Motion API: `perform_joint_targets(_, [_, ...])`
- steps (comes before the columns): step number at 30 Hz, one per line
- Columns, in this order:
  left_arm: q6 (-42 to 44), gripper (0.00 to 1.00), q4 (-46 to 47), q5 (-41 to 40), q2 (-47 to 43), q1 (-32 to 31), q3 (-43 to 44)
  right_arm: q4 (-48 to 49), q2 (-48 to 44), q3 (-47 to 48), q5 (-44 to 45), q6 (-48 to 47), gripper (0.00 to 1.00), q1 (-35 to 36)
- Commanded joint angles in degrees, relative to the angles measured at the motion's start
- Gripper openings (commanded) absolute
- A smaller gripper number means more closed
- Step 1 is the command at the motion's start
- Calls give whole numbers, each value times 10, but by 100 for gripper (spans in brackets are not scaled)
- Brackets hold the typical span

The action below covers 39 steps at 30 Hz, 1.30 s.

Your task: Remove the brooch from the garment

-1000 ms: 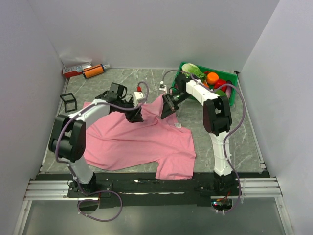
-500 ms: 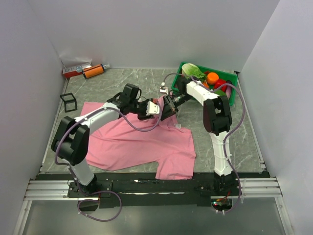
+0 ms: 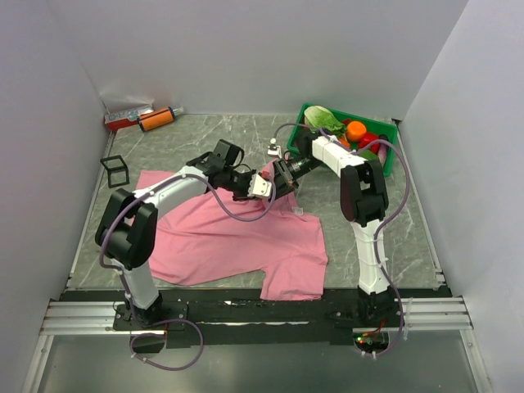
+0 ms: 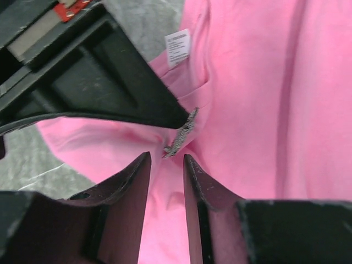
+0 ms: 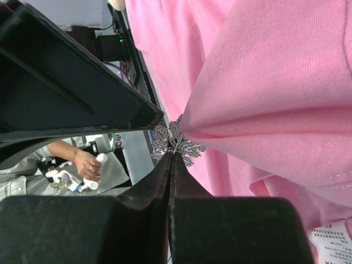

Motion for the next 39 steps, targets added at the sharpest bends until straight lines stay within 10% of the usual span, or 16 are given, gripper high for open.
perform_joint_targets(1, [52, 36, -63, 51, 13, -10, 40, -9, 11, 1, -19, 4, 0, 4])
perform_joint_targets(12, [61, 2, -103, 66, 48, -15, 79, -2, 10, 0, -1, 14, 0, 4])
perform_joint_targets(20, [25, 1, -211, 41, 107, -4, 174, 23, -36, -20, 99, 12, 35, -30])
perform_joint_targets(39, [-87, 1, -274, 19, 156, 36, 196, 59, -26, -100, 257, 37, 46, -33])
